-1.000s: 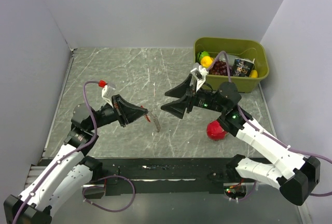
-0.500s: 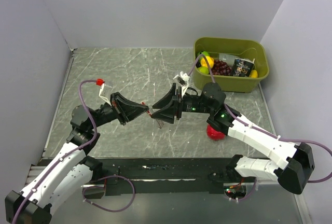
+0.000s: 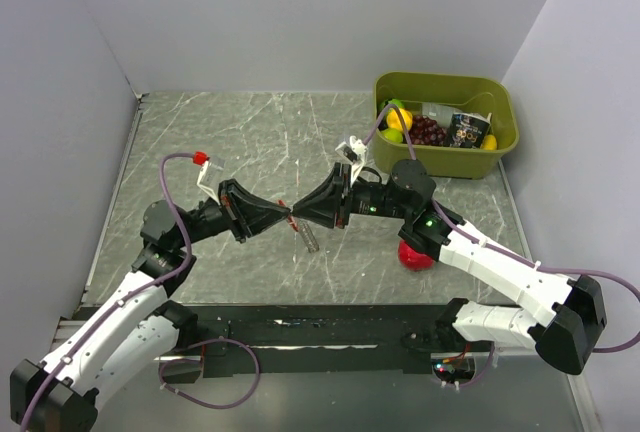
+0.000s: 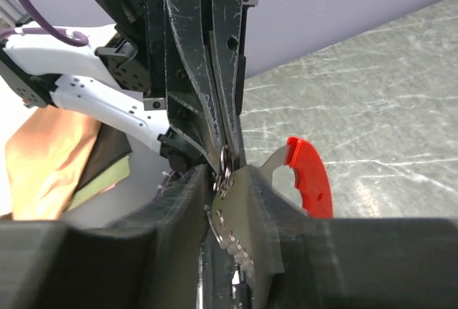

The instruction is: Put the keys on the keyring

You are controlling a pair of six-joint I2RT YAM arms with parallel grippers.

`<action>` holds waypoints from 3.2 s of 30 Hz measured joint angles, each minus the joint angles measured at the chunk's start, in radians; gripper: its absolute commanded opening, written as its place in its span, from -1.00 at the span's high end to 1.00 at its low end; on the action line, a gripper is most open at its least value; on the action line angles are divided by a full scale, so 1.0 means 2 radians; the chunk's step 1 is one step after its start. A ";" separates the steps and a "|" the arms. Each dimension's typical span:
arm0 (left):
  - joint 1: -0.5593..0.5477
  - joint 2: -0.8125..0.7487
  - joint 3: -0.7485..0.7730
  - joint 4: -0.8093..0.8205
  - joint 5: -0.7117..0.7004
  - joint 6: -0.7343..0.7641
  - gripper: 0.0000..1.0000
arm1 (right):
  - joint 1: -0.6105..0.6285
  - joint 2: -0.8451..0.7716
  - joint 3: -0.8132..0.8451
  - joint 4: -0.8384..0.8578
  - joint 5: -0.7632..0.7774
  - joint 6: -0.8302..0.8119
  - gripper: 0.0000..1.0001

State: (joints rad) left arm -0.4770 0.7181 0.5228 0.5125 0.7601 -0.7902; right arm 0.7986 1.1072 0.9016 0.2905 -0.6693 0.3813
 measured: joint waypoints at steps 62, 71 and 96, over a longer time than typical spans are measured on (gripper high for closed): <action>-0.047 0.147 0.254 -0.401 0.091 0.266 0.47 | -0.023 0.064 0.199 -0.405 -0.129 -0.281 1.00; -0.055 0.147 0.254 -0.402 0.086 0.266 0.61 | -0.028 0.064 0.198 -0.404 -0.124 -0.279 1.00; -0.073 0.155 0.243 -0.400 0.046 0.261 0.98 | -0.035 0.063 0.191 -0.411 -0.104 -0.264 0.44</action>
State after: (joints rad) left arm -0.6235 1.0275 1.0080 -0.2871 0.8520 -0.2684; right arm 0.7280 1.2324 1.2831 -0.5323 -0.8780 -0.1471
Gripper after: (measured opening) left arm 0.024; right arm 0.057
